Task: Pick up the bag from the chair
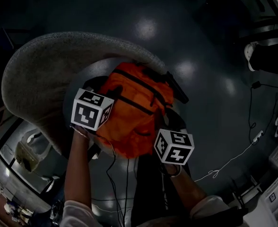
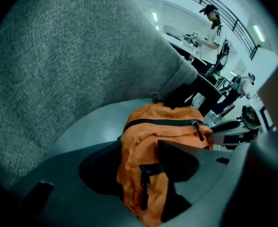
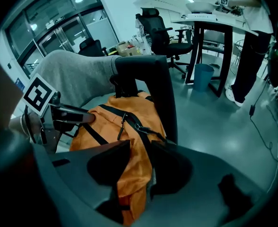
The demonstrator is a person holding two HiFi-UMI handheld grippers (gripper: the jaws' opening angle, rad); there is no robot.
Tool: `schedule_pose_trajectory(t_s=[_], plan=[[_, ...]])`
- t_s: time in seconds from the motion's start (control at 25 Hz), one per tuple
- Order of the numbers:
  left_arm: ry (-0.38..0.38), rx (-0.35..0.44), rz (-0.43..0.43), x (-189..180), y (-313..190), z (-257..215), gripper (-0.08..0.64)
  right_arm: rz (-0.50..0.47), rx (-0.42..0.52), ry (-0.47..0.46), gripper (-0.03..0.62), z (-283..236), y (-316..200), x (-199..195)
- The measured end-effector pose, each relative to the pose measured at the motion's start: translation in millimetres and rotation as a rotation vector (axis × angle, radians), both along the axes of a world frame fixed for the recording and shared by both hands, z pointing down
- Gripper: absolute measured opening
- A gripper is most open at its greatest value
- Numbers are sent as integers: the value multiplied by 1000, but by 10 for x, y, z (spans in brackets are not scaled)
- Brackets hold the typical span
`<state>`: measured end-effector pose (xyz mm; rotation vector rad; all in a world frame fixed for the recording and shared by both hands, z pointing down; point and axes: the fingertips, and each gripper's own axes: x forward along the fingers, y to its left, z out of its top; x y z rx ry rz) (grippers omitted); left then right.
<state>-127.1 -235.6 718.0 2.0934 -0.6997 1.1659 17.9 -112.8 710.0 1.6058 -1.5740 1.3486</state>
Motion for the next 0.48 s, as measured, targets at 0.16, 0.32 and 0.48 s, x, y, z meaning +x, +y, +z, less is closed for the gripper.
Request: schedule_pose_trajectory(t_s=[0.16, 0.32, 0.48], plan=[[4, -33, -9, 21, 15, 57, 217, 5, -2, -3, 150, 26, -10, 14], [2, -45, -9, 34, 37, 80, 199, 5, -5, -7, 138, 53, 0, 14], [15, -62, -12, 54, 71, 62, 165, -5, -11, -5, 115, 80, 24, 18]])
